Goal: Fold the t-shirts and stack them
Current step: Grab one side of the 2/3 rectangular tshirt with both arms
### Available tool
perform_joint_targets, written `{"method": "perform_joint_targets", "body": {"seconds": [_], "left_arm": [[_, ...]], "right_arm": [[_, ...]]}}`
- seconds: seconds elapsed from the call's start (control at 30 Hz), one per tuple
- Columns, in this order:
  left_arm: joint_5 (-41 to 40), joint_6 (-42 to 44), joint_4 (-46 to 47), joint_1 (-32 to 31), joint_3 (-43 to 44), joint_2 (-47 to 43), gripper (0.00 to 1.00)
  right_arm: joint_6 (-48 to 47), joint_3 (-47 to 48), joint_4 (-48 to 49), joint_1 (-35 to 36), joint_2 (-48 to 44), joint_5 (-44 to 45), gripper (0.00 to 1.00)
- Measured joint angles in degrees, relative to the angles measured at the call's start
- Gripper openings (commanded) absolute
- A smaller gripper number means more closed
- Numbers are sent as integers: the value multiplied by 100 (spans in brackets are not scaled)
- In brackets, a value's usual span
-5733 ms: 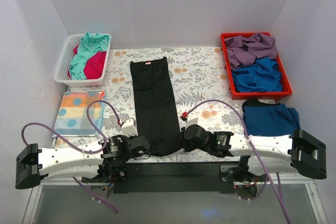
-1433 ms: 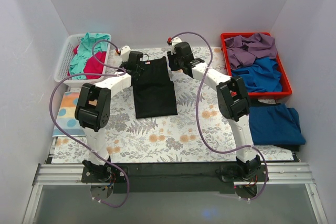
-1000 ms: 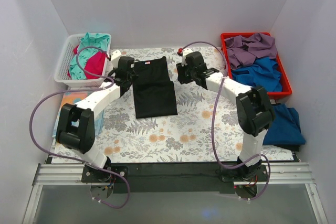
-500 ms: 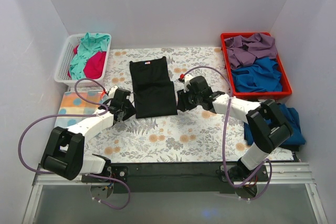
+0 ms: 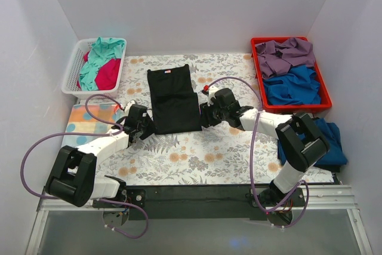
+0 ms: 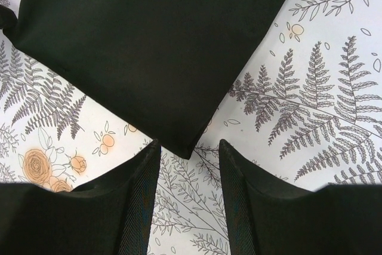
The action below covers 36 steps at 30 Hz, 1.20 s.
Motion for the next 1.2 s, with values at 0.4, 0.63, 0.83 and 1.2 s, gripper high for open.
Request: {"method": "perform_joint_targets", "body": {"seconds": [0.4,0.63,0.83,1.2], "left_arm": [[205,22,212,0,-61,120,38],[221,-13,225,0,-330,-839,39],[269,90,188,0,-79,-1113,39],[461,157,118,0,-63,35,42]], "right_arm": [[107,-85,260,0,195,-179,50],[153,-192,313,0,227,-284,50],[186,-192,334,0,245,-330,50],[282,-238,444,0,258,-387,50]]}}
